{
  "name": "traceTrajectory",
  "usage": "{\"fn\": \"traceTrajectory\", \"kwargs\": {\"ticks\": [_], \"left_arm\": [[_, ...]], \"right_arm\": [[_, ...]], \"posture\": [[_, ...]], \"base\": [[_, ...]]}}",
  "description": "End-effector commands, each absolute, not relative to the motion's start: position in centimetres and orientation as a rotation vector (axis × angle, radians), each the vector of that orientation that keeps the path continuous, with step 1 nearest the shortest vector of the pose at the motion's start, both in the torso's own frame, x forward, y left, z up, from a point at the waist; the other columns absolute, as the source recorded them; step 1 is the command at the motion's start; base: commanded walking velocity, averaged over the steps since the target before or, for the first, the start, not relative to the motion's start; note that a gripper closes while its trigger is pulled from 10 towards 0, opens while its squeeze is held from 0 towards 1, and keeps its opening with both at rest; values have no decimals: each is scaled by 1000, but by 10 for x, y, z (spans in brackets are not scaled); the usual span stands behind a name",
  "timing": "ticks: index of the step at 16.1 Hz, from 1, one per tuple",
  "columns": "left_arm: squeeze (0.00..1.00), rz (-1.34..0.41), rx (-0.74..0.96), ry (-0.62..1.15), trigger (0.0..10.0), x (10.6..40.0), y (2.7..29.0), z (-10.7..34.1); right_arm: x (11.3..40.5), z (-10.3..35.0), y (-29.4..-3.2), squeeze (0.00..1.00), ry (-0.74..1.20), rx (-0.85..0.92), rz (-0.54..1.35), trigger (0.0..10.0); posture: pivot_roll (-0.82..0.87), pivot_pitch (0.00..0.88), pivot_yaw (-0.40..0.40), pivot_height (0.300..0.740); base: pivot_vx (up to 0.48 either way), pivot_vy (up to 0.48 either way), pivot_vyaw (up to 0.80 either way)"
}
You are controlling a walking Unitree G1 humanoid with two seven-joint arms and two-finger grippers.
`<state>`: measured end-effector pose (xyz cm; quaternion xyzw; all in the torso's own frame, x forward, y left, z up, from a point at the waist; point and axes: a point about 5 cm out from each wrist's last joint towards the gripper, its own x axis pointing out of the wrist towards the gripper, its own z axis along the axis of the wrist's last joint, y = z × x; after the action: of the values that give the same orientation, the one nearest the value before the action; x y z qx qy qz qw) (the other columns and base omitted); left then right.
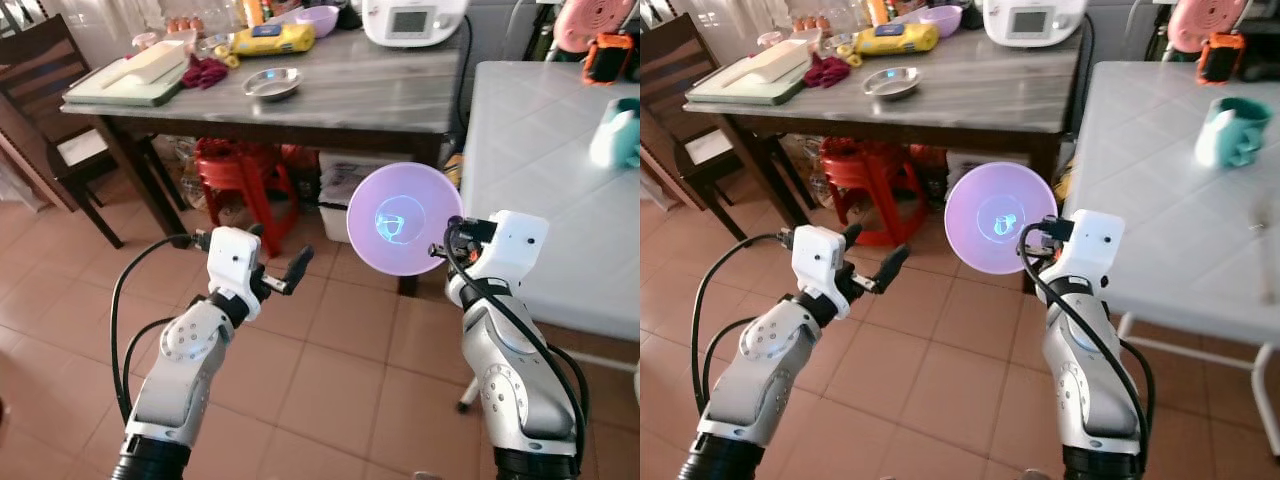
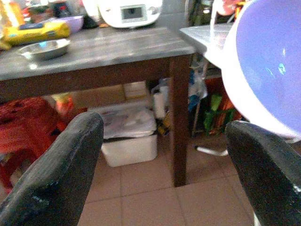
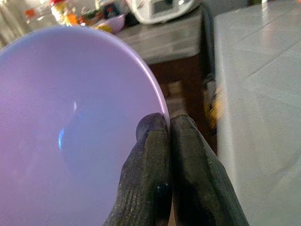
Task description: Setting the table
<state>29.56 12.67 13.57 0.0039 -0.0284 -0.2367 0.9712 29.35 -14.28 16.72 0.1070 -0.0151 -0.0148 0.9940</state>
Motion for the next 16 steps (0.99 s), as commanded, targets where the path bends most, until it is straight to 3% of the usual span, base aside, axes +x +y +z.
{"fn": "traceTrajectory", "kwargs": {"ticks": [1,7,16], "left_arm": [[0,-467,25,-61,10000,296,132,138],[0,-473,27,-60,10000,296,130,138],[0,-482,4,-89,10000,296,127,141]], "right_arm": [[294,171,-137,0,-45,220,-9,10000],[295,169,-137,0,-46,221,-16,10000],[297,168,-139,0,-47,210,-13,10000]], "posture": [[-143,97,127,740],[-138,89,127,740],[-140,71,117,740]], "base": [[0,424,-544],[0,395,-628],[0,0,-96]]}}
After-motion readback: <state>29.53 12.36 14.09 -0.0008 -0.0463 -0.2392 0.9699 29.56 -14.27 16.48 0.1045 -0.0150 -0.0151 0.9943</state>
